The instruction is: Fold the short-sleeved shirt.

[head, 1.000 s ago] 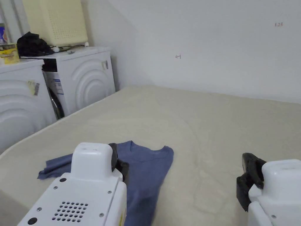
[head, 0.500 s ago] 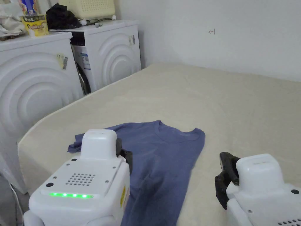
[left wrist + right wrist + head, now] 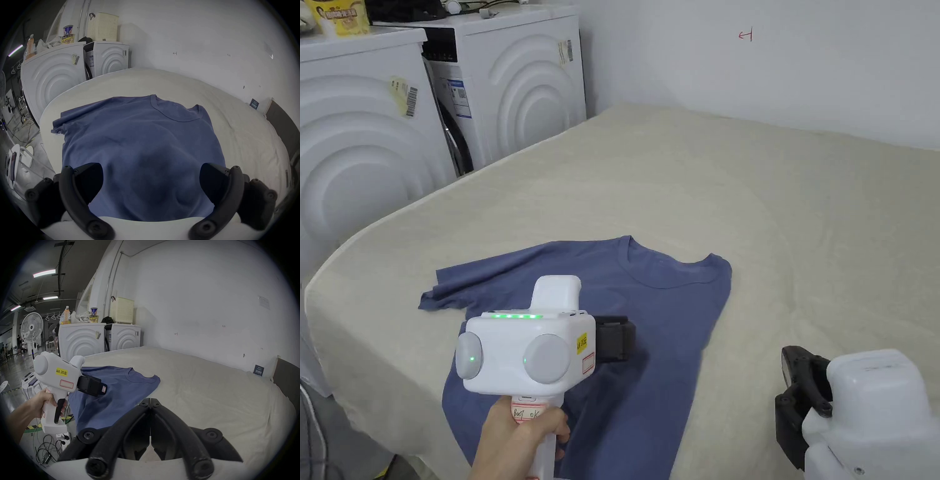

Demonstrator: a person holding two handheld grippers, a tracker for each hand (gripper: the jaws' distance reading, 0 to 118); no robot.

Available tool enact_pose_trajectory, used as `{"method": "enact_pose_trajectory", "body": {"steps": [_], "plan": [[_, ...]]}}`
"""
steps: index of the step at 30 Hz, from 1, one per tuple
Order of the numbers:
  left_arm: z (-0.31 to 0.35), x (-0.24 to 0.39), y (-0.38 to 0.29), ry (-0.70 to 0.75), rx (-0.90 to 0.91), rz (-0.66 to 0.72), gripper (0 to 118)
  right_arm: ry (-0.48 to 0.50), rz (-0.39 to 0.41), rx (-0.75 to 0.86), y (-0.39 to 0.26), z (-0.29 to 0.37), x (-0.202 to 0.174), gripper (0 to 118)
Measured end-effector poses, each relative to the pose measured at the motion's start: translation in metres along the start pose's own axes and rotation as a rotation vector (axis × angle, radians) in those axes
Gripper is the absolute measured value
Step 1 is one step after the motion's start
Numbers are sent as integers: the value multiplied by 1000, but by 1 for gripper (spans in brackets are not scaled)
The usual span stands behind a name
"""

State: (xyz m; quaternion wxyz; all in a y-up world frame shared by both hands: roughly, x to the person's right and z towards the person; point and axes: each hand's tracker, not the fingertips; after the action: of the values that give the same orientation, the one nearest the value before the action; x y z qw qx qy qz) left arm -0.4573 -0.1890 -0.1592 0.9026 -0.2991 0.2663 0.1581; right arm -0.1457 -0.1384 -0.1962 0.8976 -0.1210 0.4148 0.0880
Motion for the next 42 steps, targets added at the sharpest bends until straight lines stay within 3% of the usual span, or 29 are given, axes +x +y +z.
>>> {"method": "enact_pose_trajectory", "body": {"steps": [9, 12, 14, 19, 22, 29, 32, 33, 35, 36, 42], "plan": [[-45, 6, 26, -31, -116, -65, 118, 3, 5, -24, -2, -5, -1, 0], [-78, 6, 21, -27, -300, -86, 118, 8, 12, -33, -3, -5, -2, 0], [-75, 9, 16, -10, -225, -168, 118, 9, 11, -32, -3, -4, -1, 0], [-70, 5, 21, -12, -265, -97, 118, 17, -22, -41, -3, -4, 5, 0], [-78, 12, 34, 34, -390, -142, 118, 24, -35, -52, -6, -2, 9, 0], [-65, 19, 37, 55, -392, -106, 113, 19, -28, -68, -11, 6, 20, 0], [-61, 12, 41, 47, -380, -121, 95, 6, -53, -70, -12, 7, 27, 0], [-55, 9, 43, 41, -356, -110, 78, 6, -63, -71, -12, 7, 29, 0], [-40, 8, 42, 32, -311, -87, 26, 4, -81, -72, -12, 7, 32, 0], [-38, 6, 40, 34, -288, -64, 12, 2, -88, -73, -13, 6, 33, 0], [-32, 12, 34, 58, -209, -156, 9, -15, -72, -72, -12, 11, 37, 0]]}}
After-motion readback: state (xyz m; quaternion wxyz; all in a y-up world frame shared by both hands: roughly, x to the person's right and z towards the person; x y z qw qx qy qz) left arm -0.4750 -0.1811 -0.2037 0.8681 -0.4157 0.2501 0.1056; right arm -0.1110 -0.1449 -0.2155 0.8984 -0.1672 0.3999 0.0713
